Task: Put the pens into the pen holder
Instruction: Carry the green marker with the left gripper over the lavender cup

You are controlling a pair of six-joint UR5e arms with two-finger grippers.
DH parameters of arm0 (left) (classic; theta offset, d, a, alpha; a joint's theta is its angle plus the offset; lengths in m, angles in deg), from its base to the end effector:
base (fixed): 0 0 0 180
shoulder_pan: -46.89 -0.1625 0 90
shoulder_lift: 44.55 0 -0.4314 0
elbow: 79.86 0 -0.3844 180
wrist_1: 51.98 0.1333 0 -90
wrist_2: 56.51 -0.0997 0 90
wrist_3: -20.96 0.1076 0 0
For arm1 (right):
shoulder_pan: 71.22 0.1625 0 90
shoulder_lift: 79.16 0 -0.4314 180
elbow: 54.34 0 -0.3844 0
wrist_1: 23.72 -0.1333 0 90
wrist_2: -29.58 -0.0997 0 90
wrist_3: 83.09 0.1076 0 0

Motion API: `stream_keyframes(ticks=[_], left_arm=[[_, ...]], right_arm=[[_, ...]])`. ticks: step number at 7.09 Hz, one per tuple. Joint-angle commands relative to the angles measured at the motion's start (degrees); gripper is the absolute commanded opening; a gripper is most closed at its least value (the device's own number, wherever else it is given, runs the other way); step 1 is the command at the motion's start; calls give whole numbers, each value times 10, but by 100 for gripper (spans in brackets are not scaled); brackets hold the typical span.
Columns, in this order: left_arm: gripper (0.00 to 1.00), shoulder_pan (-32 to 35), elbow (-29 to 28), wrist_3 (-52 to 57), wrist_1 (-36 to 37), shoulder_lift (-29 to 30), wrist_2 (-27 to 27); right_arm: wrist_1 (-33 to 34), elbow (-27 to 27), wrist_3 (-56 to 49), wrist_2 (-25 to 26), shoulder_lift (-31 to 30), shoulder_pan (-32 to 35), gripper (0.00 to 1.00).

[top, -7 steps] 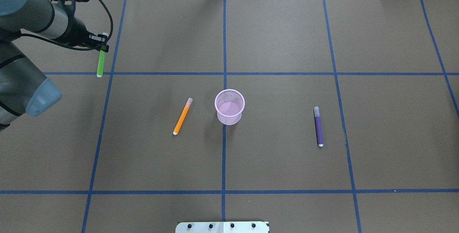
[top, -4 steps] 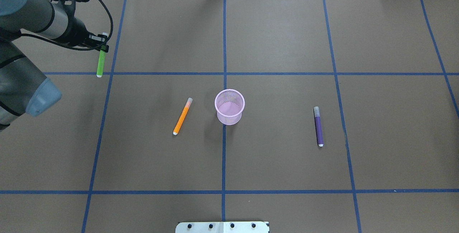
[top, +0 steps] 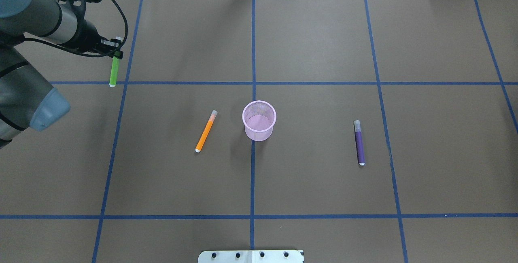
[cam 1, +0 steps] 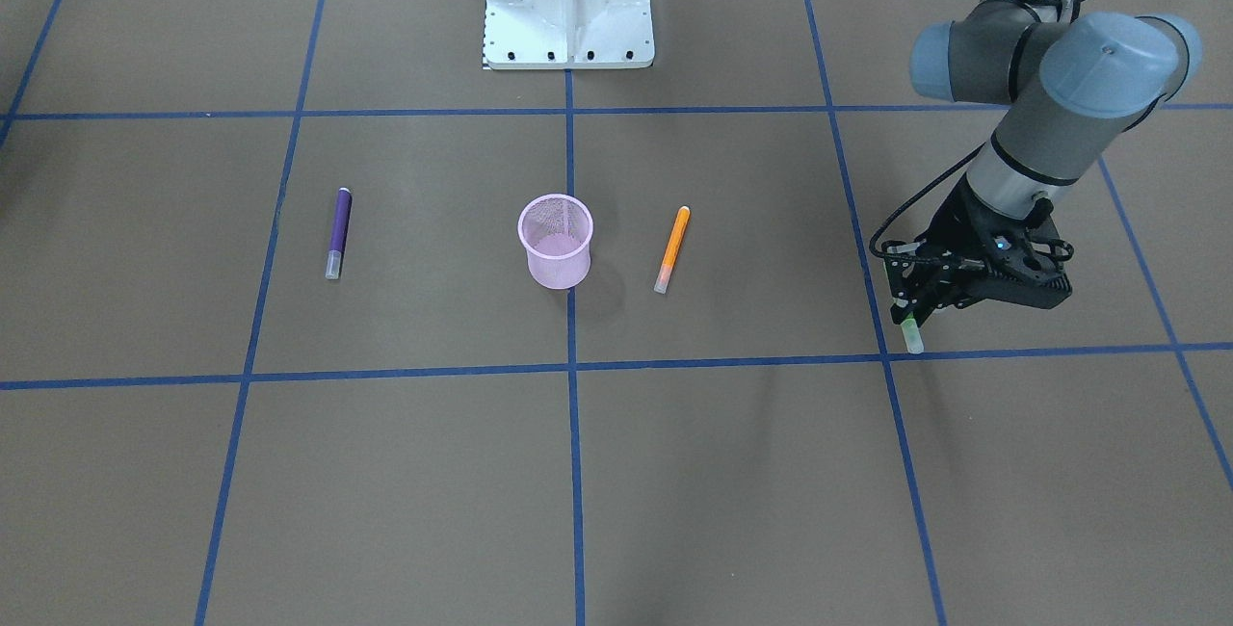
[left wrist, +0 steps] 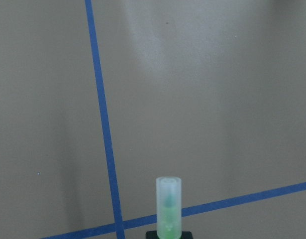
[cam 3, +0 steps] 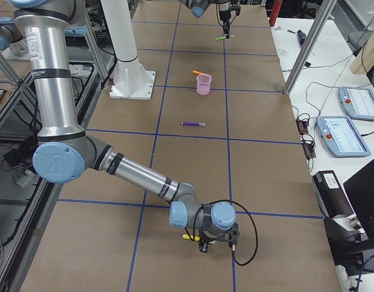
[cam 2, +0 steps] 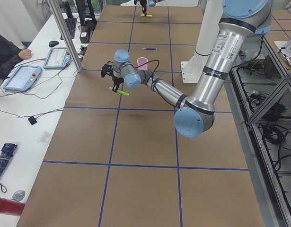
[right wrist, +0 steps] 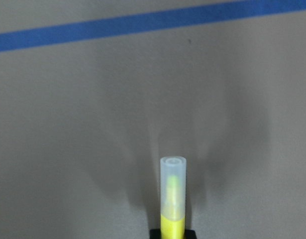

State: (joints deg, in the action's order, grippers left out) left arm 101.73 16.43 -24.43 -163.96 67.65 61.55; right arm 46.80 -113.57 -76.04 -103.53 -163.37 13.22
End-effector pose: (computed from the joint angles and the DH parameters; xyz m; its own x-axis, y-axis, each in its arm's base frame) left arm 0.2995 -0.5688 0.3621 0.6209 0.1947 -0.7593 0.1075 0.9384 0.3285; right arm 0.0126 -0.4872 0.8418 0.7392 0.1161 0.6633 0.0058 0.9839 -0.1786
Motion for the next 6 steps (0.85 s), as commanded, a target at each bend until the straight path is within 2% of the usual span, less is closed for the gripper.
stream_keyframes(ticks=[1,3,5,6], left_arm=[[0,-2,10,-35,-3,45,-51],[0,-11,46,-72,-10,84,-73],[0,-25,71,-75,-132,81,-106],[0,-70,70,-94,-195,77,-174]], right_arm=[[0,-60,-4,0,-4,1,0],[0,-106,0,0,1,4,0],[1,-132,4,-5,4,7,0],[1,-145,6,-20,5,11,0]])
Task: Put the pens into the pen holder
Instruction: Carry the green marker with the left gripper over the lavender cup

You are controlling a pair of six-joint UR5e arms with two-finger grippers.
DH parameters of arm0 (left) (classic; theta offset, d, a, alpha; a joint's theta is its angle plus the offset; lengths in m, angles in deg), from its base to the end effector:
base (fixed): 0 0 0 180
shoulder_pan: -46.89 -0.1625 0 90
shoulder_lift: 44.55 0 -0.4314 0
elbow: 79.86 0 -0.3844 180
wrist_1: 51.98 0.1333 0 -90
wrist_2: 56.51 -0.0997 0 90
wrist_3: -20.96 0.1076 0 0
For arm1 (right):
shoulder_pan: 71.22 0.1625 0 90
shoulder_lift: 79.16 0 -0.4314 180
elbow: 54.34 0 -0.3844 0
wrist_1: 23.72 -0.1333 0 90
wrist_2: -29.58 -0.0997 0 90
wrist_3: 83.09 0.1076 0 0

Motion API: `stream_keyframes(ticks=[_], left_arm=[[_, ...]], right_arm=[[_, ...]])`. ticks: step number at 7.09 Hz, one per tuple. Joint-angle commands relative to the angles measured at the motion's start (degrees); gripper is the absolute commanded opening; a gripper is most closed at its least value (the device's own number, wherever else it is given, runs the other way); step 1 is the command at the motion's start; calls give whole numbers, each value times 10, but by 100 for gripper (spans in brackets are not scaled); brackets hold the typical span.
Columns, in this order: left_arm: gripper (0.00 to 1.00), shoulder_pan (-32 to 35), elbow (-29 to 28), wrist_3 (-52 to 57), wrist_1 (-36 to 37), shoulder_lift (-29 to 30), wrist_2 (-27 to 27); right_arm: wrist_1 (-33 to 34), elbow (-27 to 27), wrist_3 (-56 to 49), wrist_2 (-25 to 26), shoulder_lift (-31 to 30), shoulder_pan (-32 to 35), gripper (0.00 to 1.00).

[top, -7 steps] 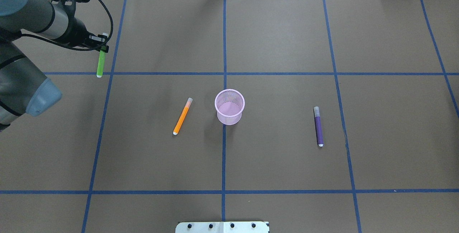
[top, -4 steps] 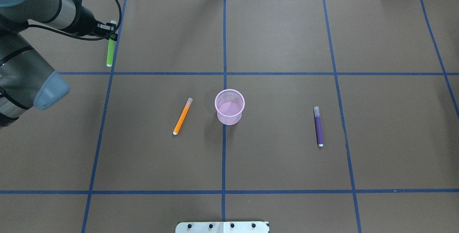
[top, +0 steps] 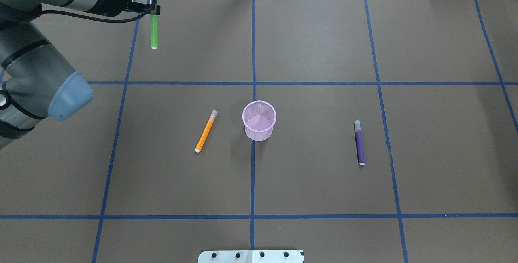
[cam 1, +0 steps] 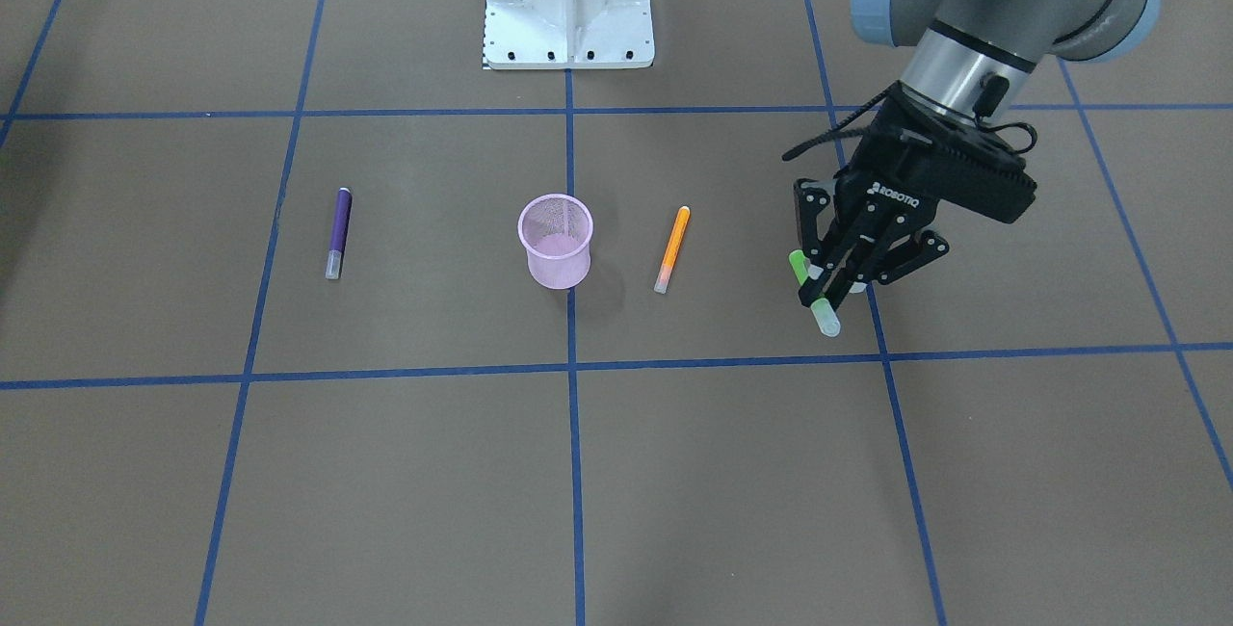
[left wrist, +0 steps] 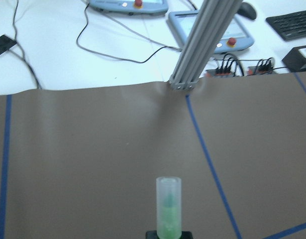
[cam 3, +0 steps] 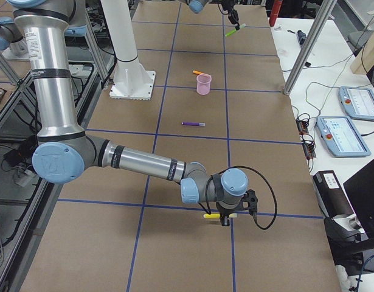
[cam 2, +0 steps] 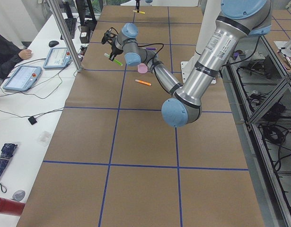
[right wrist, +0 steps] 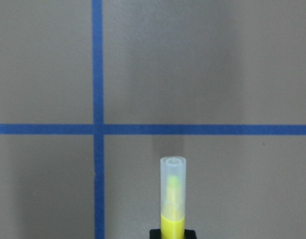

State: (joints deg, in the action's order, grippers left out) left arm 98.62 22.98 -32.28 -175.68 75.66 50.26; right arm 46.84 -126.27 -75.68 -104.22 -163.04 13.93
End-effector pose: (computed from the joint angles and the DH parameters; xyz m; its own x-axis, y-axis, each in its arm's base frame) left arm 0.3044 -0.5510 0.1995 0.4595 0.3427 -0.8194 0.3779 0.7594 0.5296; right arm 0.0137 -0.5341 0.7350 0.7164 -0.0223 0.6973 -0.0086 0.9991 0.0408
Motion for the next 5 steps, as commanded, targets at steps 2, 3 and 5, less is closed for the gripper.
stream_keyframes(ticks=[2,3,5], left_arm=[[0,-200,-4,-23,-172,-32,-292],[0,-249,-8,-23,-184,-31,-352],[0,-309,-31,-25,-196,-15,-414]], right_arm=[[1,-20,9,-57,14,18,0],[1,-22,14,-70,17,20,0],[1,-31,18,-74,18,20,0]])
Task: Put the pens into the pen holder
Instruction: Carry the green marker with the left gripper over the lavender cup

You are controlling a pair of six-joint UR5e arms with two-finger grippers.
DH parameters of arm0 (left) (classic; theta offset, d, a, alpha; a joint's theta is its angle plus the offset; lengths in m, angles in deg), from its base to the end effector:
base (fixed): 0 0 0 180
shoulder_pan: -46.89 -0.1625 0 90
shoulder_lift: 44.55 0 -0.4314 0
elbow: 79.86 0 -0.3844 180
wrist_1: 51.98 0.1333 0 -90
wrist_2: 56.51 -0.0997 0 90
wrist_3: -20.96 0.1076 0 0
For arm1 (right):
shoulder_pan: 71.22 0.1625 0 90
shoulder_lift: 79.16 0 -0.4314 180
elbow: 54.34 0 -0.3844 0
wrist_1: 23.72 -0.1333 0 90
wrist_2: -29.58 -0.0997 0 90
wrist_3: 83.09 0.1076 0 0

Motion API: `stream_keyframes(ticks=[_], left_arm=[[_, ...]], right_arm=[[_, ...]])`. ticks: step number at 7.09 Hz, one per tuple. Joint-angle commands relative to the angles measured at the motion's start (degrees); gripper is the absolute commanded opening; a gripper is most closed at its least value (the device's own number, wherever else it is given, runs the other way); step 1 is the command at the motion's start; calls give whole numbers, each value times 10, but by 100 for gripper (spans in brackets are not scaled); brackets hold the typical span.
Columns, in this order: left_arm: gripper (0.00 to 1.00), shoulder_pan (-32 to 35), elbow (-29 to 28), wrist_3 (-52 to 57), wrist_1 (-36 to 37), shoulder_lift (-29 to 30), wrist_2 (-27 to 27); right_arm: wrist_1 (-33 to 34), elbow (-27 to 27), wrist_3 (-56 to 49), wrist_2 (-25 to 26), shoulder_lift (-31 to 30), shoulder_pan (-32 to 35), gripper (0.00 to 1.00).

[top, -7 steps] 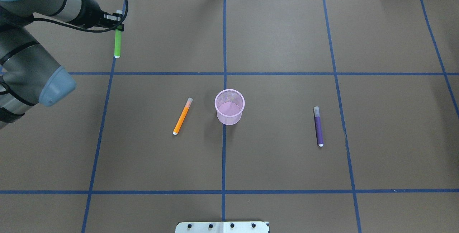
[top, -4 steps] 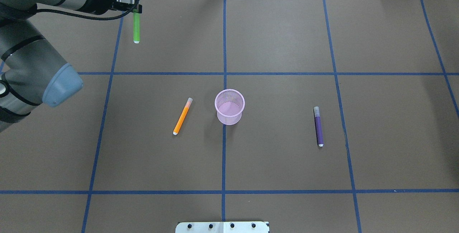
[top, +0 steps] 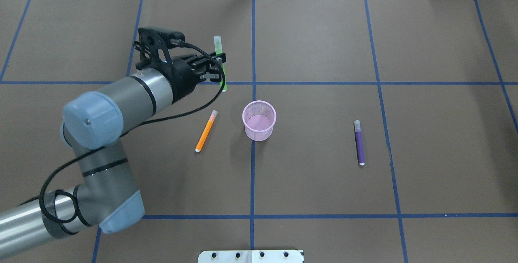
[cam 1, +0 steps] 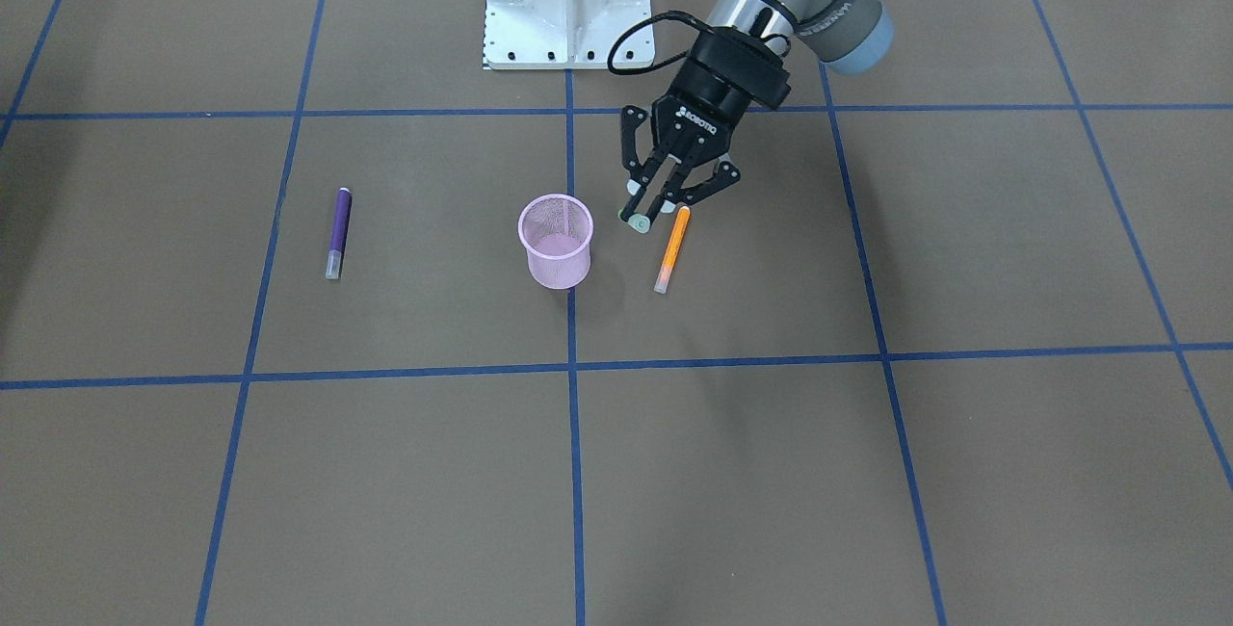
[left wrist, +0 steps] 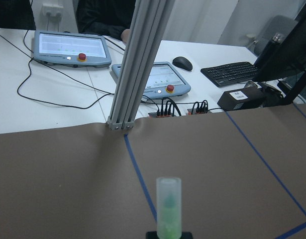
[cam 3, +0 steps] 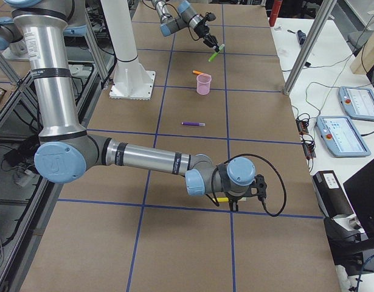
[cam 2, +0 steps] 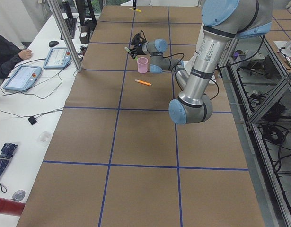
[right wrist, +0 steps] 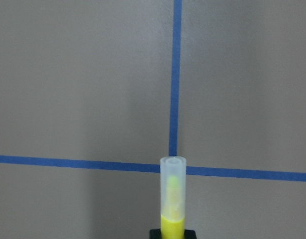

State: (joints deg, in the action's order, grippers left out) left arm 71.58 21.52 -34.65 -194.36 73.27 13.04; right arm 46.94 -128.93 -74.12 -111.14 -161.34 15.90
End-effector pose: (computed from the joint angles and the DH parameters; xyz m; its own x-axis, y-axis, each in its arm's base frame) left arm 0.4713 -0.4047 0.1986 0.3796 0.4079 -0.8303 0.5990 0.5756 0.5567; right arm 0.0223 -0.5530 0.6871 0.6244 -0.0345 0.7803 -0.0488 0.9954 0.0830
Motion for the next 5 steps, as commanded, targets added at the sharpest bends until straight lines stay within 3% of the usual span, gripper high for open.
stream_keyframes(ticks=[1,2,5], left_arm=[[0,-40,-58,0,-29,32,-53],[0,-40,-103,1,-63,58,-63],[0,-41,-141,1,-70,72,-63]], right_arm=[[0,-5,3,-4,0,1,0],[0,-5,3,-4,1,1,0],[-1,-6,3,-4,1,1,0]])
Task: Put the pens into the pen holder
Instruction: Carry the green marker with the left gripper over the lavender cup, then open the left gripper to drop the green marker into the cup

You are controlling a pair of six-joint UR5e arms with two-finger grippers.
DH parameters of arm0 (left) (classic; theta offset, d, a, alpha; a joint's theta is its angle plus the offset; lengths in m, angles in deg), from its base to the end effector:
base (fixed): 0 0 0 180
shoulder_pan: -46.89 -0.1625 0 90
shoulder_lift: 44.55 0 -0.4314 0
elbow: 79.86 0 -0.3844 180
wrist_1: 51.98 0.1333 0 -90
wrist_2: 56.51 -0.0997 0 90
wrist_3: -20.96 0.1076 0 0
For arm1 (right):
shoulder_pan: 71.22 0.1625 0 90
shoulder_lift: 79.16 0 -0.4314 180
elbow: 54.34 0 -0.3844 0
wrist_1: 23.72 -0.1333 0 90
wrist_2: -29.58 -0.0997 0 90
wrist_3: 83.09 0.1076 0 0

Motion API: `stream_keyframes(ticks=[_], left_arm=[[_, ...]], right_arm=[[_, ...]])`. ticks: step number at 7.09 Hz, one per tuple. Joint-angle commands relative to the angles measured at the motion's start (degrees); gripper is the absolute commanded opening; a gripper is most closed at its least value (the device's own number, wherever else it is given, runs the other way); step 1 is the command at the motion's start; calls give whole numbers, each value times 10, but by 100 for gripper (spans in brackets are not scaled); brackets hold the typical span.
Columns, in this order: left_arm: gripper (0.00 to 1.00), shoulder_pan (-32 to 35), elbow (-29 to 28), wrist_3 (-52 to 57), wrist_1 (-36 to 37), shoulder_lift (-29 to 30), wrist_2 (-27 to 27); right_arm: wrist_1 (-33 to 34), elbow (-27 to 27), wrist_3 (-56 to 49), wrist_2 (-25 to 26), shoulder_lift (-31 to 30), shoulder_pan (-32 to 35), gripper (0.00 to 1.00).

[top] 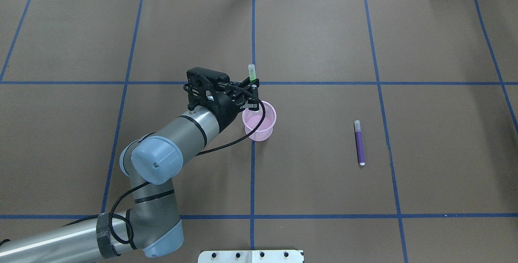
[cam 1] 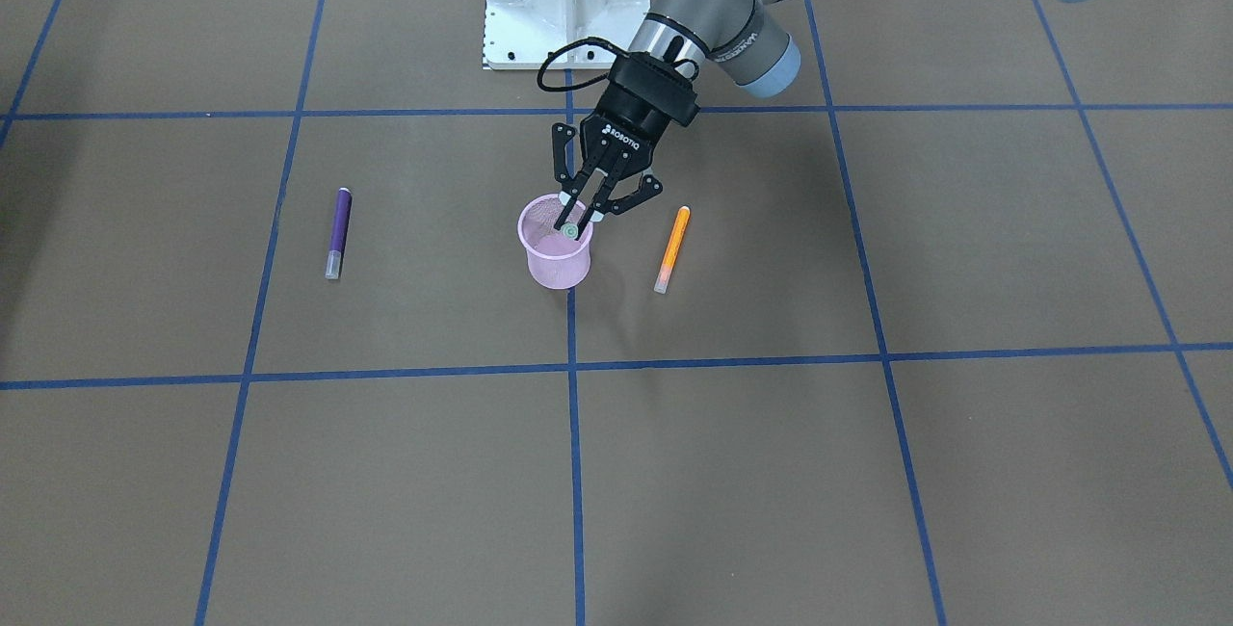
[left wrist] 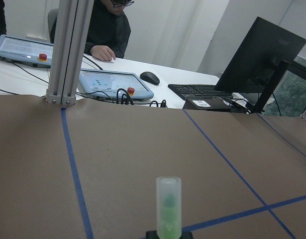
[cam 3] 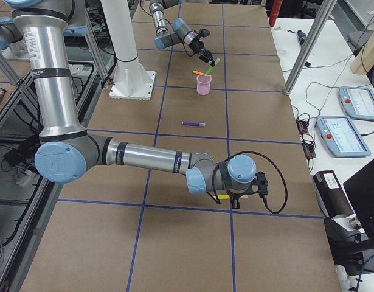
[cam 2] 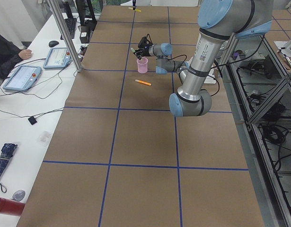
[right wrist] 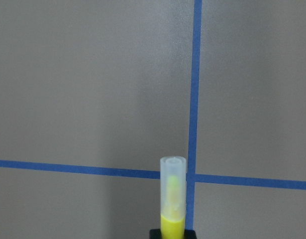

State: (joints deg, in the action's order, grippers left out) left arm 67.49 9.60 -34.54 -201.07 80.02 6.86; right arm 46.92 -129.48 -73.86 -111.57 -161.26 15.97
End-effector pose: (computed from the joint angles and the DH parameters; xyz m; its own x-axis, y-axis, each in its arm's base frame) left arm 0.5483 -0.4000 0.1978 0.3735 0.4005 -0.8367 0.6333 0.5490 0.5455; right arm 0.0223 -0.5545 0.6809 0.6180 -0.0388 0.7852 -0.0519 0.9946 0.0900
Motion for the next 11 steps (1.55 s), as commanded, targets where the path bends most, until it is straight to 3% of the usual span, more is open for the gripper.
stream_keyframes(ticks=[1,3,4,5,6,8,10,11], left_arm=[[0,-2,-27,-1,-3,4,0],[0,-18,-30,-1,-4,4,0],[15,-23,-31,-2,-3,4,1],[71,-27,-30,0,-2,4,3],[99,-28,-29,-2,-2,5,5],[99,-25,-2,-2,3,10,15],[99,8,12,-12,9,7,59],[99,38,14,-48,44,4,115]], right_arm=[[-1,0,0,-2,1,0,0],[-1,0,0,-2,0,0,0],[-1,-1,-1,-3,0,0,0],[-1,-7,0,-4,0,0,0],[-1,-10,-1,-4,0,0,0],[-1,-46,0,-4,0,0,0],[-1,-103,10,-3,8,0,0],[-1,-145,52,-3,15,0,0]])
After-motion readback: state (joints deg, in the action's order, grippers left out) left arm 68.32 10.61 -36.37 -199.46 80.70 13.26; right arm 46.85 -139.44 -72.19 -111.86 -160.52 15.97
